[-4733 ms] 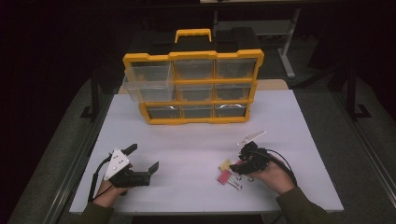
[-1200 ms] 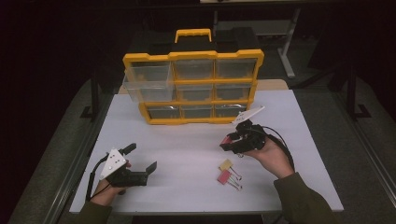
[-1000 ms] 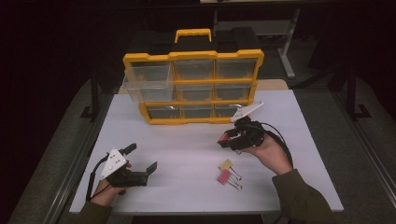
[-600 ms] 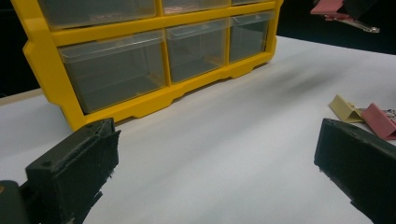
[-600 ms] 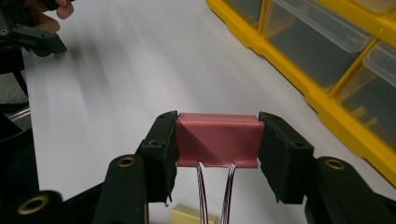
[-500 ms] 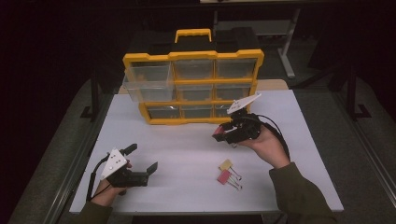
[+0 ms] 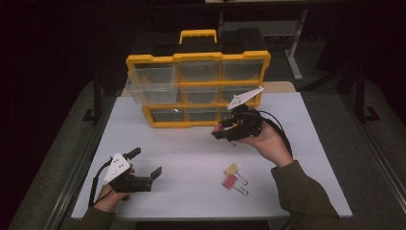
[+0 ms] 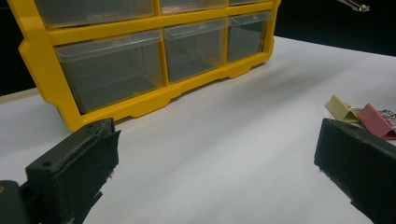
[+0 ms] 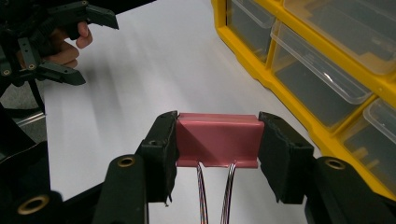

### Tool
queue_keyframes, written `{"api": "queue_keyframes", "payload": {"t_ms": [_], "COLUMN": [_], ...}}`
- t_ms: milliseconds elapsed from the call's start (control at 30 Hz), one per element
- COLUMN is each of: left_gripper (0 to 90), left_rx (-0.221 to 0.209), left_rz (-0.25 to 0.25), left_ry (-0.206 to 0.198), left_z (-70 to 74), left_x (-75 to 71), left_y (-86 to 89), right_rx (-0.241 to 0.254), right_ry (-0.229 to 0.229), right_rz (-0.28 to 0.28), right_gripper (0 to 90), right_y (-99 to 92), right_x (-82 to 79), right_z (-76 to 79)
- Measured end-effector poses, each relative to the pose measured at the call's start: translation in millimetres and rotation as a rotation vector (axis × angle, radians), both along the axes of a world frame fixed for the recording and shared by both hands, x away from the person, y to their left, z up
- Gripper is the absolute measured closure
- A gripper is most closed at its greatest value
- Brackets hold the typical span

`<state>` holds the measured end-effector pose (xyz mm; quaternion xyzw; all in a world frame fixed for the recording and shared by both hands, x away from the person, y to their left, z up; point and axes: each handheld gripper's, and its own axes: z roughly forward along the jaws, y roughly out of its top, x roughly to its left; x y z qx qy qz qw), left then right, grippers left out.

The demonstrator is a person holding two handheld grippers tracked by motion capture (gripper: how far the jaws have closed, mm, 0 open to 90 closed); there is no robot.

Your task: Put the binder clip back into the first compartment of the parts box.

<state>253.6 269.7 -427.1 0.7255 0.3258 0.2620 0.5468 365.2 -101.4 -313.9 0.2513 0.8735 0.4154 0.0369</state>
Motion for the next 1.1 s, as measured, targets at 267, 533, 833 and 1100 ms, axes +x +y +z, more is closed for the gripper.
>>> {"api": "queue_keyframes", "payload": {"t_ms": [267,533,833,1100], "left_gripper": [0.0,0.0,0.0,0.0], "left_rx": [-0.001,0.001,-0.005,-0.010], "left_rz": [0.001,0.001,0.002,0.002], "left_ry": [-0.002,-0.001,0.001,0.000], "left_z": [0.0,0.3,0.4,0.5], "left_x": [-0.1,-0.6,-0.6,-0.9], "left_y": [-0.2,-0.1,0.0,0.2], "right_rx": [-0.013,-0.023,-0.010,-0.017], "right_ry": [-0.013,-0.042,-0.017,-0.048], "right_rz": [0.006,0.026,0.018,0.028], "right_gripper": [48.9,48.9,48.9,48.9], "right_y": [7.3,14.0,22.5,29.8], "right_x": [5.7,13.5,18.8,24.1], "right_z": [8.5,17.3,30.9,44.9]}}
